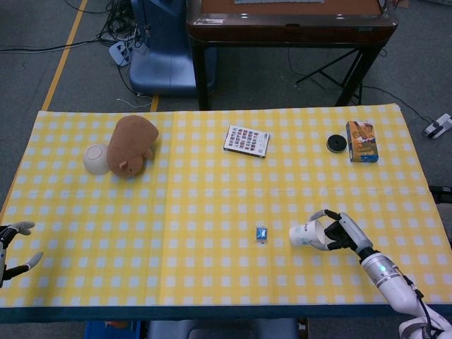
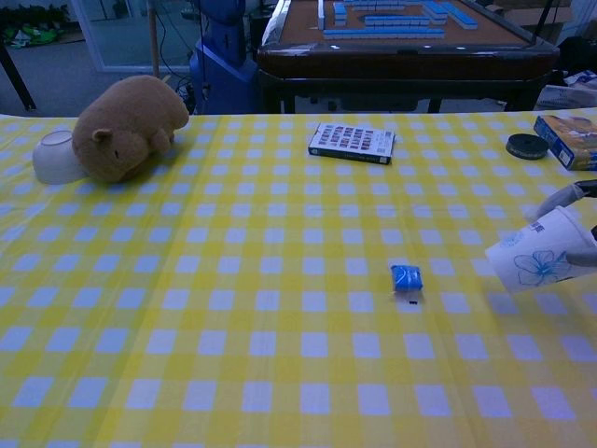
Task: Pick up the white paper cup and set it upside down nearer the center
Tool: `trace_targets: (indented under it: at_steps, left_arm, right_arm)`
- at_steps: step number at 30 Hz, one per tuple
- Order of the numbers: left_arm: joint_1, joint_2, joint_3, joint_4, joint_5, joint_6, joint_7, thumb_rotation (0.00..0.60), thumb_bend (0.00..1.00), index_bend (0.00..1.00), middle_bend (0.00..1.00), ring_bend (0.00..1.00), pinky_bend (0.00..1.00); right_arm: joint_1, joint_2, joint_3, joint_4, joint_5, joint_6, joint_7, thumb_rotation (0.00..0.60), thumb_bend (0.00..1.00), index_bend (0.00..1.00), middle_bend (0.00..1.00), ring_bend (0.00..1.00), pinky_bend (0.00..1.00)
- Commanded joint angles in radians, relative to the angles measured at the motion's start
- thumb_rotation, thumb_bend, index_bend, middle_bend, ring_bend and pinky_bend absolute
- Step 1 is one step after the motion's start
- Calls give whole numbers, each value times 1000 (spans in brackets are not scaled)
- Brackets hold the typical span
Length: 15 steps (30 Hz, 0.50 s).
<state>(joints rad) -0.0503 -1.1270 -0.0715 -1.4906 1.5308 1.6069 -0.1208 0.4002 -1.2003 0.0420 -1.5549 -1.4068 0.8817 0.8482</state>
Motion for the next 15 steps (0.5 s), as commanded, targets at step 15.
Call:
trace_targets:
  at_steps: [15]
  left_arm:
    - [5, 7, 3, -6, 14, 13, -14, 600, 44, 423, 459, 389, 654]
  right_arm:
    - [-22, 94, 30, -213, 70, 169, -635, 600, 0, 280, 1000, 1000, 1000]
